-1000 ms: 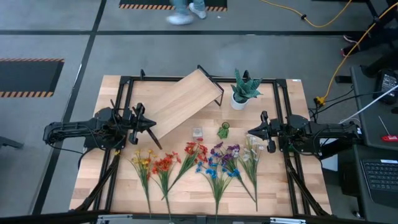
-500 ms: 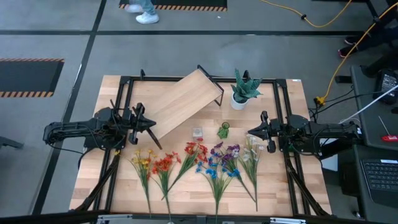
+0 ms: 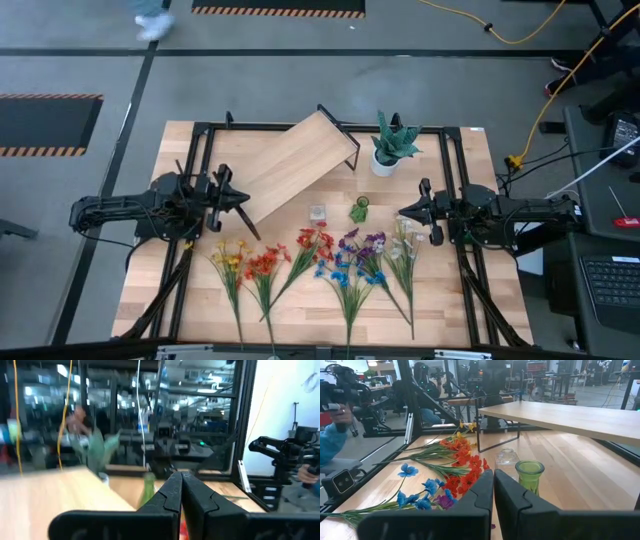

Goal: Pick and place flowers into a vace then onto a shelf
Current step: Put the white flowers into the green vase

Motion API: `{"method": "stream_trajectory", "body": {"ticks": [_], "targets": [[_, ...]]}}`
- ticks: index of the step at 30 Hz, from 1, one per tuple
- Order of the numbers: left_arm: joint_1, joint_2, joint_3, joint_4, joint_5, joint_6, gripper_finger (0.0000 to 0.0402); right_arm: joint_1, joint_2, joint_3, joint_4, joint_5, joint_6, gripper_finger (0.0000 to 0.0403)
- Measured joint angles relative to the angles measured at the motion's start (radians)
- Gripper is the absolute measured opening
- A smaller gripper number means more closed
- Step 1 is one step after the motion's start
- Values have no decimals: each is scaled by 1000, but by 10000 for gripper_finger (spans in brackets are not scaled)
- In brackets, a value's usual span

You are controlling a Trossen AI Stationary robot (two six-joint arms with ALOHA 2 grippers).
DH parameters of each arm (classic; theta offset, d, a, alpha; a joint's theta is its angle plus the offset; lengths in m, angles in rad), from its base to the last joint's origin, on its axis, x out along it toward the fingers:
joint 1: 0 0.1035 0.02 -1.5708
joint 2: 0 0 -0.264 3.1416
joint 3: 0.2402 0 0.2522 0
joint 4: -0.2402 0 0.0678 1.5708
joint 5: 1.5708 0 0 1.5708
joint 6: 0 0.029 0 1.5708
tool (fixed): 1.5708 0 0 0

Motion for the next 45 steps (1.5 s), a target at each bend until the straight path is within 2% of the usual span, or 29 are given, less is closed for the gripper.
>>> {"method": "stream_trajectory", "body": {"ticks": [6, 8, 11, 19, 22, 29, 34, 39, 42, 45], "targets": [[-17, 5, 37, 21, 19, 41, 2, 0, 0, 0, 75, 0, 6, 13], [-35, 16, 56, 21, 62, 42, 3, 0, 1, 18, 68, 0, 27, 6], [-77, 55, 72, 21, 52, 50, 2, 0, 3, 64, 38, 0, 30, 5], [-216, 249, 145, 27, -190, 55, 2, 0, 33, 185, -148, 0, 80, 3], [-287, 359, 198, 25, -273, 67, 2, 0, 62, 237, -209, -1, 116, 2], [-442, 616, 369, 27, -550, 26, 3, 31, 193, 347, -322, 0, 241, 2], [-527, 776, 475, 27, -647, 17, 2, 113, 332, 416, -376, 1, 318, 1], [-592, 931, 579, 23, -708, 3, 2, 252, 467, 490, -440, 18, 392, 1], [-624, 1004, 639, -5, -709, 3, 2, 347, 534, 550, -500, 93, 408, 1], [-651, 1066, 696, -72, -743, -46, 3, 445, 593, 613, -617, 221, 490, 0]]}}
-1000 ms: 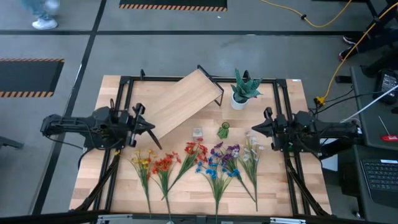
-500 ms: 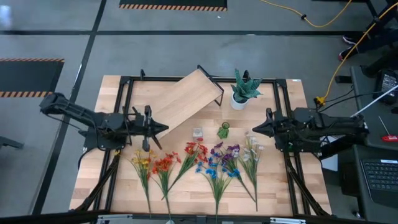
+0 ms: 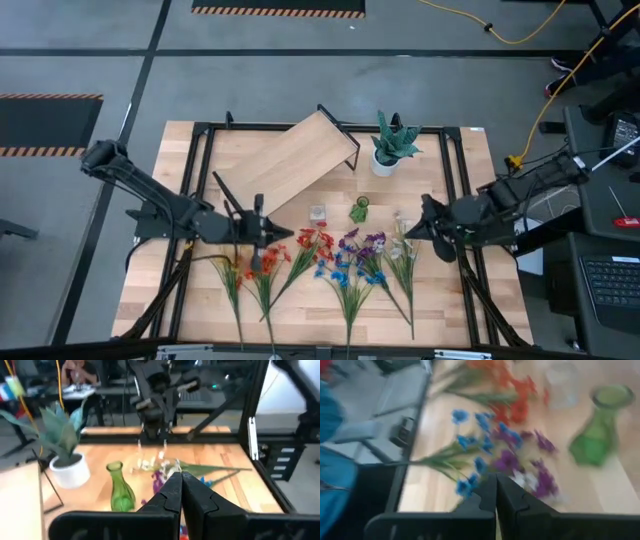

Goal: Pick and place flowers into a vace then onto a shelf
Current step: Put the white flowers into the green vase

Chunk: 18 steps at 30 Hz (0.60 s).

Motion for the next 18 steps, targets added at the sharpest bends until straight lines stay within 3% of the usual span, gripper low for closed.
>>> {"method": "stream_trajectory", "body": {"ticks": [6, 18], "targets": [[-52, 86, 151, -282, -120, -222, 3, 195, 124, 107, -183, 186, 225, 0], [-146, 283, 352, -515, -149, -384, 3, 435, 430, 318, -345, 215, 436, 0]]}}
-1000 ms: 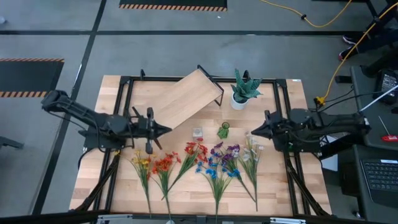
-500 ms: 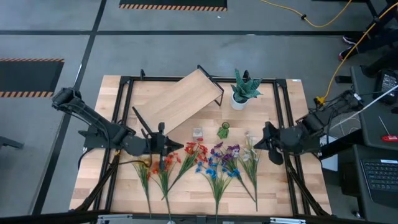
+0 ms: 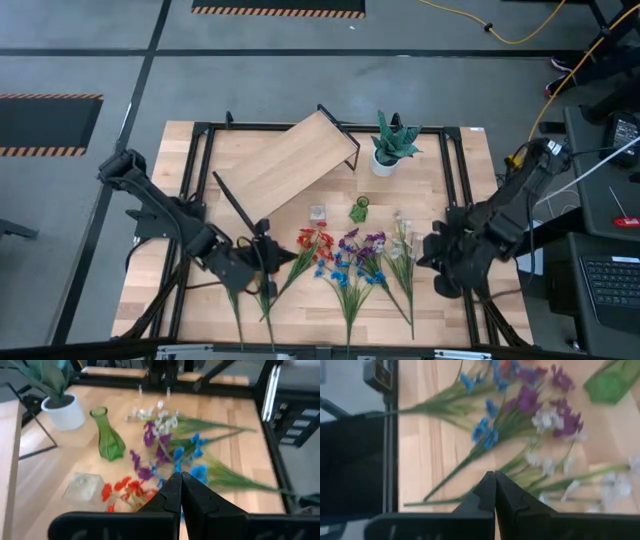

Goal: Pick and place flowers into a vace then onto a shelf
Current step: Put the white flowers into the green vase

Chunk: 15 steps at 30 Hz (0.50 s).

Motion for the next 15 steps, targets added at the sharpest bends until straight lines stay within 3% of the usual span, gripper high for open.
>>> {"method": "stream_trajectory", "body": {"ticks": [6, 11, 15], "targets": [[0, 52, 2, -7, 1, 1, 3, 37, 85, 29, -61, 20, 126, 0], [0, 69, 2, -16, 1, 6, 3, 39, 126, 22, -63, 20, 134, 7], [0, 70, 2, -15, -7, 126, 3, 38, 152, 21, -59, 20, 133, 16]]}}
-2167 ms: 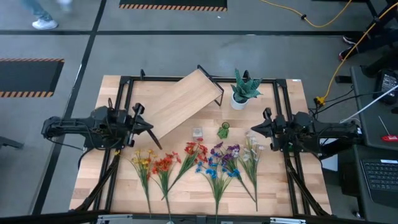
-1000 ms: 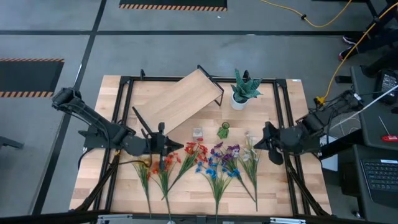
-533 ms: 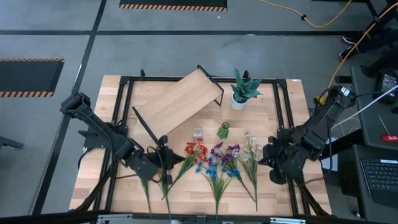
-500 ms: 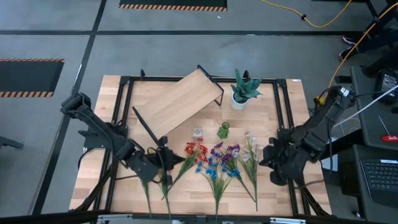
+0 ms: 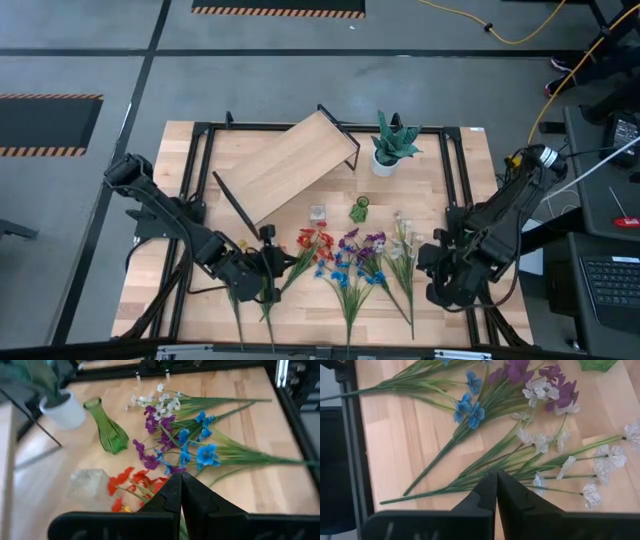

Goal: Pick and place flowers into a vace then onto a shelf
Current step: Put the white flowers into the green vase

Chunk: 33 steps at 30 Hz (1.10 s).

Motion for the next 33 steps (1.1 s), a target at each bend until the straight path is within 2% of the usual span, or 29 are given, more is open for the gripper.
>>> {"method": "stream_trajectory", "body": {"ticks": [2, 12, 20, 24, 33], "targets": [[0, 0, 0, 0, -13, 54, 3, 0, 9, 0, 3, -1, -12, 18], [1, 0, 0, 2, -19, 128, 3, -6, 28, -1, 82, -2, 24, 20], [1, 0, 0, 8, -19, 113, 3, -6, 28, -2, 75, 6, 117, 29], [1, 0, 0, 8, -18, 109, 3, -6, 28, -2, 68, 6, 117, 58], [1, 0, 0, 8, -17, 83, 3, -6, 46, -2, 29, 9, 156, 160]]}}
